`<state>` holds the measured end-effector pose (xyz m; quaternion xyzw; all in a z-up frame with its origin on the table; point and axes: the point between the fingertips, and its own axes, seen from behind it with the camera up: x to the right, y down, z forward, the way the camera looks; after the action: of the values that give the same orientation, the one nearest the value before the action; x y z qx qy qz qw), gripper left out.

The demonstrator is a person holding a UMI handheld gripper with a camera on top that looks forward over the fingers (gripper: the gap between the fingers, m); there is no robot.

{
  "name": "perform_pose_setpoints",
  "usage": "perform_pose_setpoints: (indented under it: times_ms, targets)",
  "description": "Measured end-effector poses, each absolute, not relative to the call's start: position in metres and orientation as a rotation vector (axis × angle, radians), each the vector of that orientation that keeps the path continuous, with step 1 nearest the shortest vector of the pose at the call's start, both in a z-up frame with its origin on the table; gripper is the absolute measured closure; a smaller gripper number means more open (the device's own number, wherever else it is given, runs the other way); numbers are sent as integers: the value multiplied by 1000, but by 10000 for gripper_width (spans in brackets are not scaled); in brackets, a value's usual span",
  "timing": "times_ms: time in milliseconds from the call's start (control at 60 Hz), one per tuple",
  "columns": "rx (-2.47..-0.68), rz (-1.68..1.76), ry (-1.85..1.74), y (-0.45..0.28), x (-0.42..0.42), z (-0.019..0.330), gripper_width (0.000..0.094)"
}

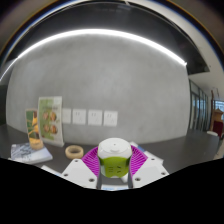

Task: Unplug charger

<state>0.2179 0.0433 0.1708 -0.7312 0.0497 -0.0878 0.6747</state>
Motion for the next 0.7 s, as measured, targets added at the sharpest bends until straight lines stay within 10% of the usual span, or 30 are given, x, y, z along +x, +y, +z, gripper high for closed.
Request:
perform_pose_setpoints:
  times_ms: [100,200,517,700]
  targets:
    - [-1486,-185,111,39,240,262,596]
    - [-1490,-185,92,52,273,282,598]
    - [-2003,-125,8,126,359,93,569]
    - [-2090,-59,4,164,367,54,499]
